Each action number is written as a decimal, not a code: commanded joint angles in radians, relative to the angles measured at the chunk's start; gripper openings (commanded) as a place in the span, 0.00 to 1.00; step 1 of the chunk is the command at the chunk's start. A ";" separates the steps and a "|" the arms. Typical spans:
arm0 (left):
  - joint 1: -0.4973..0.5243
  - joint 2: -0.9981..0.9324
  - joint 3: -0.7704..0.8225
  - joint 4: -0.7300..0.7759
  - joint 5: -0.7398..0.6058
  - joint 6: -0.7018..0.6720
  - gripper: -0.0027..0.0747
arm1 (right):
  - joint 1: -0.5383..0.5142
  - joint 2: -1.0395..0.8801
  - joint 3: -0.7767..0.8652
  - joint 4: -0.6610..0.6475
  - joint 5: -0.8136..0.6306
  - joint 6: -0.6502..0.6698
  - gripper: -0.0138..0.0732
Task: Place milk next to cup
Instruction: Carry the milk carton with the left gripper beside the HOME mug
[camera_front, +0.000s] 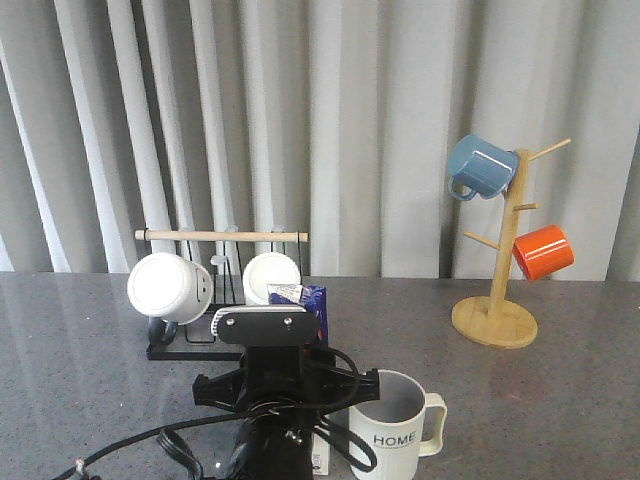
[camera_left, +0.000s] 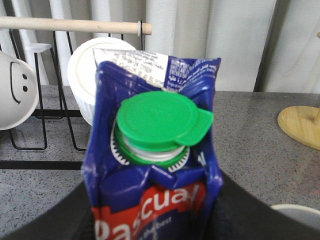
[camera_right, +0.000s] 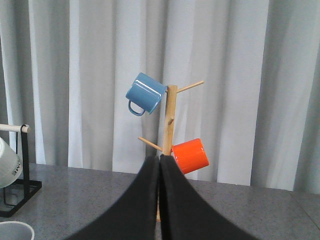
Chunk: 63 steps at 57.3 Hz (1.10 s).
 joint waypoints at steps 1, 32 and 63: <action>-0.009 -0.041 -0.024 -0.004 0.013 0.008 0.03 | -0.003 0.000 -0.024 0.003 -0.076 -0.002 0.15; -0.008 -0.041 -0.024 -0.006 0.012 0.008 0.03 | -0.003 0.000 -0.024 0.003 -0.076 -0.002 0.15; -0.022 -0.049 -0.024 -0.016 0.002 0.008 0.83 | -0.003 0.000 -0.024 0.003 -0.076 -0.002 0.15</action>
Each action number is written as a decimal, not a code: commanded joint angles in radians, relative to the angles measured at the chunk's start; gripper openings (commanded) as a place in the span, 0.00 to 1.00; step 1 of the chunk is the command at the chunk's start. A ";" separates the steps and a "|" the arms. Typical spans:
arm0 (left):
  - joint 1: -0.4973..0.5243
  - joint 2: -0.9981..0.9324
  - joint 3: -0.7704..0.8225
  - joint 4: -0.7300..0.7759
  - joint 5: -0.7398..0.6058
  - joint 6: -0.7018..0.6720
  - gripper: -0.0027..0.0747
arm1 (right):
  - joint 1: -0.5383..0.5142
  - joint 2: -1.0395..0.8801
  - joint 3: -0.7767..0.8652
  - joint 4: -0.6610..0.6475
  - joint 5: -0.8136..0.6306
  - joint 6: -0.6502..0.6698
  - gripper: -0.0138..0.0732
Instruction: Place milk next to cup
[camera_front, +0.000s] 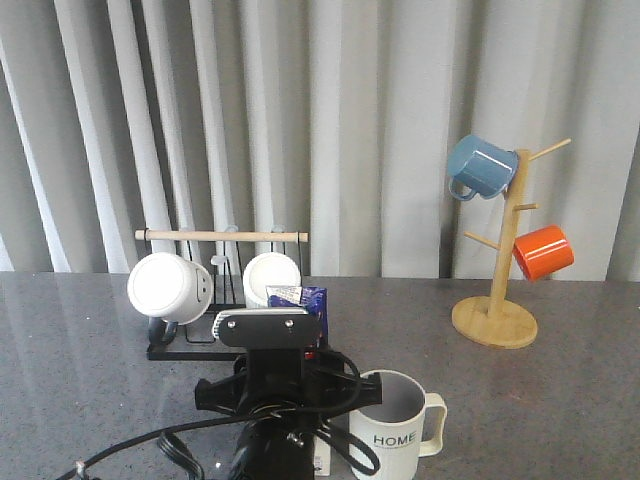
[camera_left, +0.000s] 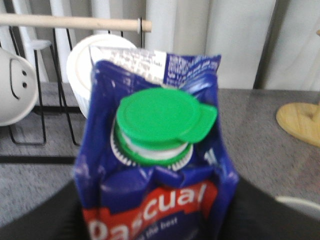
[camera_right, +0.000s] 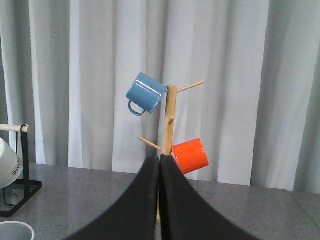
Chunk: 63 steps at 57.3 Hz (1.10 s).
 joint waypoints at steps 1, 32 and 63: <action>-0.016 -0.048 -0.024 0.008 -0.012 0.001 0.86 | -0.003 0.000 -0.024 0.003 -0.076 -0.003 0.15; -0.040 -0.189 -0.024 0.018 -0.057 0.082 0.90 | -0.003 0.000 -0.024 0.003 -0.076 -0.003 0.15; -0.043 -0.547 -0.024 0.124 0.060 0.166 0.02 | -0.003 0.000 -0.024 0.003 -0.076 -0.003 0.15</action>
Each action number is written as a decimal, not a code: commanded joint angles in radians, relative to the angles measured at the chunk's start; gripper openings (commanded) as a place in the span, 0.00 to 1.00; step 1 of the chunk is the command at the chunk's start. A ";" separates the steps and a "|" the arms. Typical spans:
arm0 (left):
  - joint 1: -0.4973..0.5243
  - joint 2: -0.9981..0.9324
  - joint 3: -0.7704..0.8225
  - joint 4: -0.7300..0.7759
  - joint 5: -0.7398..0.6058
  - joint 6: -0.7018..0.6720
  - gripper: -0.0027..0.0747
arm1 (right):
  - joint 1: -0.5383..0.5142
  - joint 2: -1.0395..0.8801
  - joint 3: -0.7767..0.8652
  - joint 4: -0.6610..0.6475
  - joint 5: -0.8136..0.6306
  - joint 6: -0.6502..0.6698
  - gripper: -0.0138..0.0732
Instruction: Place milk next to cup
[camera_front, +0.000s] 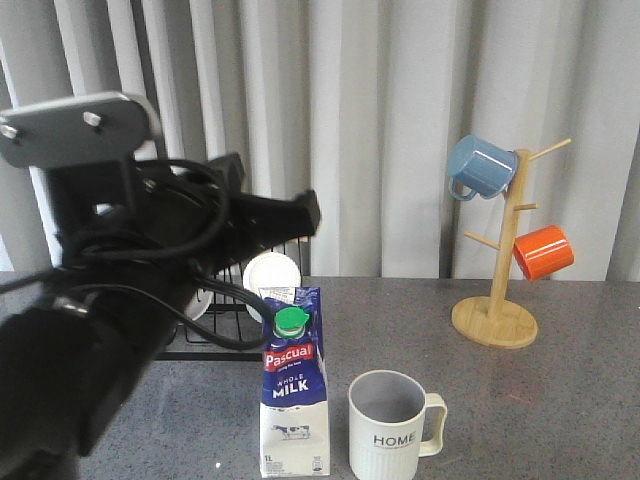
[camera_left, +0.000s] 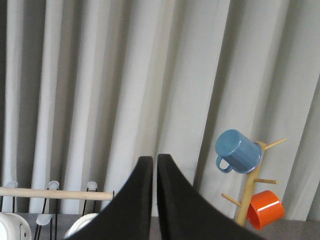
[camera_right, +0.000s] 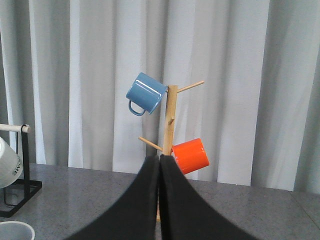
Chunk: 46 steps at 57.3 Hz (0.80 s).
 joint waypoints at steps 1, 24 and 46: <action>-0.004 -0.061 -0.026 0.052 -0.015 0.000 0.02 | -0.003 0.000 -0.024 0.003 -0.076 -0.003 0.15; -0.018 -0.126 -0.213 0.605 0.725 -0.664 0.03 | -0.003 0.000 -0.024 0.003 -0.076 -0.003 0.15; 0.032 -0.275 0.270 1.193 0.787 -1.038 0.03 | -0.003 0.000 -0.024 0.003 -0.076 -0.003 0.15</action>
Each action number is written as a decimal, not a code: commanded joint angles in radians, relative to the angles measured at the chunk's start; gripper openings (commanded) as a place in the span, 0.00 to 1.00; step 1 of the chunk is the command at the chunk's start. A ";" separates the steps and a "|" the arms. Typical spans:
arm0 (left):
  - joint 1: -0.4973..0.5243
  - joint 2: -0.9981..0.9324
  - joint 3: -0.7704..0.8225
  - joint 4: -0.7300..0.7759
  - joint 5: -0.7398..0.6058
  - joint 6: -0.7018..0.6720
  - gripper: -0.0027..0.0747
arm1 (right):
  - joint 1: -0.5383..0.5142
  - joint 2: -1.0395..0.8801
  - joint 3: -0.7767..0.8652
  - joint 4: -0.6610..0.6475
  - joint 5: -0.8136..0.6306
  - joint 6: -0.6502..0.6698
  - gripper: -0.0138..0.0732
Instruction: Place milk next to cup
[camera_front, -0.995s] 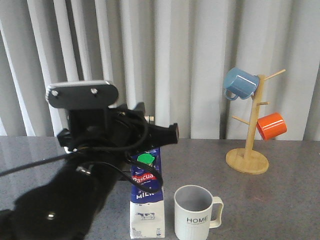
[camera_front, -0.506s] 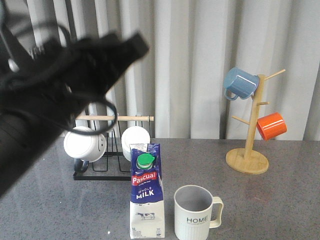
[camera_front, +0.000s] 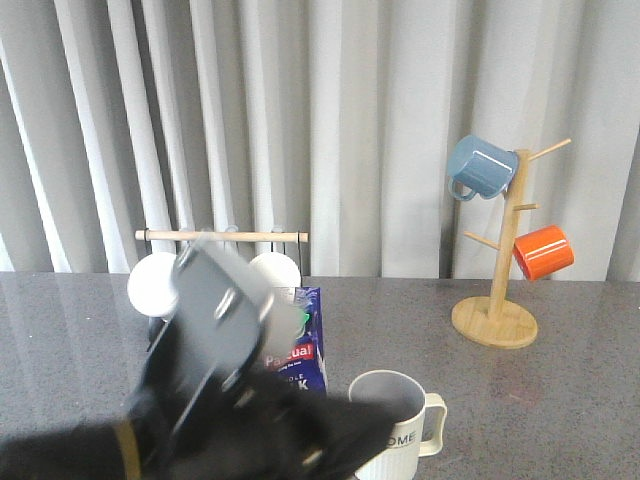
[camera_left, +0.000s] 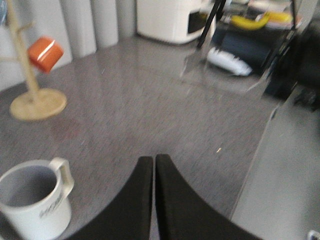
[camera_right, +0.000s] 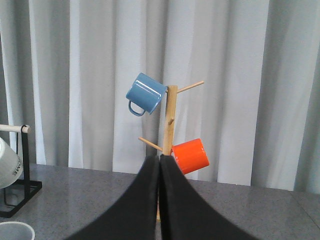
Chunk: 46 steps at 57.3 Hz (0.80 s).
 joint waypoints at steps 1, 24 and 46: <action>0.060 -0.146 0.154 0.143 -0.233 -0.126 0.03 | -0.003 0.000 -0.024 0.003 -0.075 -0.004 0.15; 0.658 -0.665 0.653 0.141 -0.378 -0.096 0.03 | -0.003 0.000 -0.024 0.003 -0.075 -0.004 0.15; 0.866 -1.089 1.025 0.151 -0.439 -0.156 0.03 | -0.003 0.000 -0.024 0.003 -0.075 -0.004 0.15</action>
